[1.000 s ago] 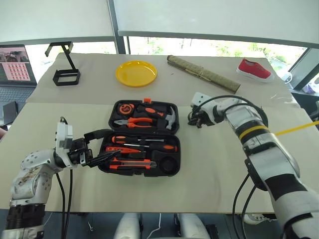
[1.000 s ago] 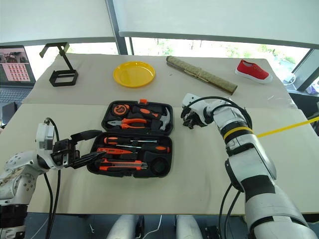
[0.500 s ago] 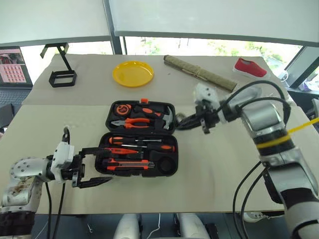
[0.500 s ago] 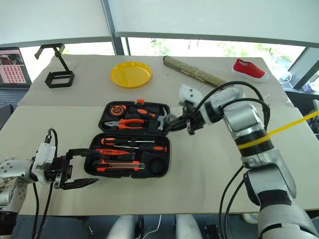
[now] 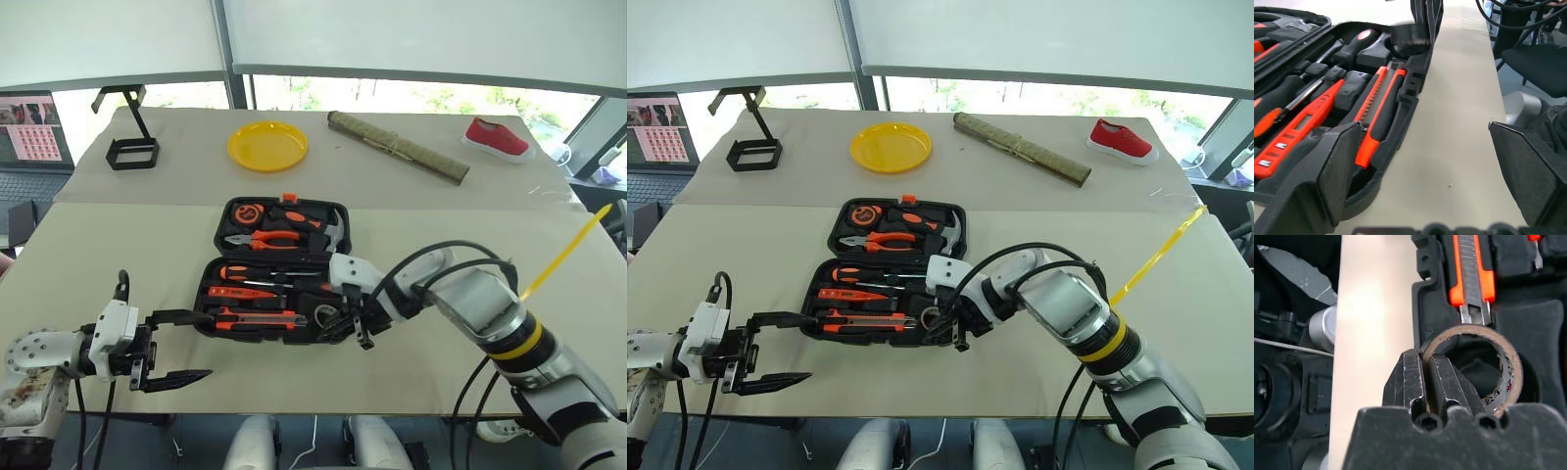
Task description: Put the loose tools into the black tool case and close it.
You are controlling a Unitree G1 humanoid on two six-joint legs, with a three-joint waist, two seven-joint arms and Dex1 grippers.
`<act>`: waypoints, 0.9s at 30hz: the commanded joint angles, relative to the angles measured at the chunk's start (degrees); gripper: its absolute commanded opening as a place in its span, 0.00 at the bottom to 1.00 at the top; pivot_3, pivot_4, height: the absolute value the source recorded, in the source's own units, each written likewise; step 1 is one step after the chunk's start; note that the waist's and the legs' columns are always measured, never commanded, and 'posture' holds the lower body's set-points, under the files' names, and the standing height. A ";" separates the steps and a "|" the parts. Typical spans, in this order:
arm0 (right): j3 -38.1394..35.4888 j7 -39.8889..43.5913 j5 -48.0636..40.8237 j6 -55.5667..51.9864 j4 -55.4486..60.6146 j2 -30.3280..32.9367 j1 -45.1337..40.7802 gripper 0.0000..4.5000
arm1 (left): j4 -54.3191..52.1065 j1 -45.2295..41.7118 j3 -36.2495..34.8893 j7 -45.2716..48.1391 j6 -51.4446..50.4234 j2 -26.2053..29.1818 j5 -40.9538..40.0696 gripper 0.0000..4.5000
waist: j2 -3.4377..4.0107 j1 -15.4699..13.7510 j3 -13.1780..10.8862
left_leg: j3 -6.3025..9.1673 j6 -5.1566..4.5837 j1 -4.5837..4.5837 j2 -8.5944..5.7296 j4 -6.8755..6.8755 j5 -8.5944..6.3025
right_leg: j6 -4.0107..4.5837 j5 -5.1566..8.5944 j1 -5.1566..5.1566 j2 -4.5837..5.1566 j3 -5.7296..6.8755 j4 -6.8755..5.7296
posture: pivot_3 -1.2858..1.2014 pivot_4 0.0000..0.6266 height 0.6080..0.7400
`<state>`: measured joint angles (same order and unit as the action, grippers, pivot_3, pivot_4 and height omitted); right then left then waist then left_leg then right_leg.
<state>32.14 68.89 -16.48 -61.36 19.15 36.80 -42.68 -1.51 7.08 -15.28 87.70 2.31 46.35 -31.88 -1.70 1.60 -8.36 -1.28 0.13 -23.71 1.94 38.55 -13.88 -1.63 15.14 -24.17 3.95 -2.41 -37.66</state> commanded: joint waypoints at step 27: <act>-18.48 -0.74 -5.62 21.44 -9.95 3.57 4.95 0.56 | 4.31 -14.39 -3.31 -34.26 -20.15 -1.63 3.15 0.94 | -0.18 -1.04 0.00 | 0.08 -0.08 -0.01 -0.02 0.28 -0.05 | -0.02 -0.01 0.14 -0.02 0.08 -0.06 | 0.52 0.24 1.00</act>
<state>17.47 71.10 -24.26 -47.36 11.77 40.86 -39.27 1.32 -4.20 -19.19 59.86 -14.92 45.01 -31.40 -1.88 0.56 -8.36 -1.21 0.05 -23.73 1.93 38.83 -13.93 -1.65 15.13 -24.05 3.92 -2.35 -37.71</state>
